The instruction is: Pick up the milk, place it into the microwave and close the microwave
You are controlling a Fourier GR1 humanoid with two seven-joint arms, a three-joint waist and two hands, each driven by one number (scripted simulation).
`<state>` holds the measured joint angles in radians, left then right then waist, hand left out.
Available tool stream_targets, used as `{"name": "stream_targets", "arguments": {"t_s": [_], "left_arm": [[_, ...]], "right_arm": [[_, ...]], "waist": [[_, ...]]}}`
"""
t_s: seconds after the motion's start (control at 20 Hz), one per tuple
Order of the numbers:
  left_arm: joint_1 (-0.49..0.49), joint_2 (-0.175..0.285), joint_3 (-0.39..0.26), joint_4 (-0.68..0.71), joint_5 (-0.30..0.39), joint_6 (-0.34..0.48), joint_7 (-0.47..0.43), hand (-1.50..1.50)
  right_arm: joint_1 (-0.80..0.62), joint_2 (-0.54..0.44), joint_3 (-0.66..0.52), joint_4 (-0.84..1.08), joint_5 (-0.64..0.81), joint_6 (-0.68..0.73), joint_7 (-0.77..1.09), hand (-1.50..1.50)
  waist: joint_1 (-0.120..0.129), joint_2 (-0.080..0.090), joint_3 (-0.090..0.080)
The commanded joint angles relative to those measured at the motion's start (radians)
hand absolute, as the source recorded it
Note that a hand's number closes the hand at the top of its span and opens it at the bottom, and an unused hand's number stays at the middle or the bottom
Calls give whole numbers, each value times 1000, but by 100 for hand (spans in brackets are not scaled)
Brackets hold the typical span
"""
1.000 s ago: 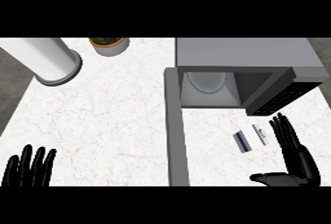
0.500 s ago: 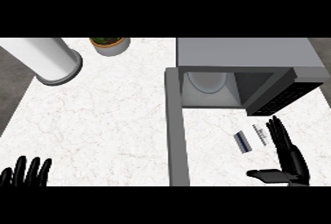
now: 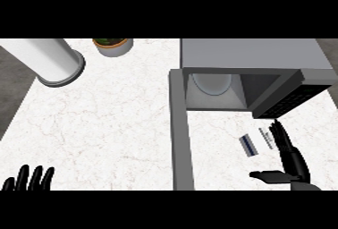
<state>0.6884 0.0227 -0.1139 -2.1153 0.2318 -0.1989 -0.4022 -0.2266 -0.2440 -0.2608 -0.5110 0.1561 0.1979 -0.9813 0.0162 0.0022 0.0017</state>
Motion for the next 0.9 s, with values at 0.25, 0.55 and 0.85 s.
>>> {"name": "stream_targets", "arguments": {"t_s": [0.25,0.55,0.85], "left_arm": [[51,-5,-11,-32,6,-9,-7,-150],[37,15,23,33,19,-48,-57,-150],[65,1,-8,-37,3,-23,-13,-150]], "right_arm": [[-100,1,6,139,11,37,-151,-150],[-108,-20,14,174,12,56,-178,-150],[-157,45,-7,217,-11,-24,-172,-150]], "waist": [[7,2,1],[4,1,0],[12,5,2]]}}
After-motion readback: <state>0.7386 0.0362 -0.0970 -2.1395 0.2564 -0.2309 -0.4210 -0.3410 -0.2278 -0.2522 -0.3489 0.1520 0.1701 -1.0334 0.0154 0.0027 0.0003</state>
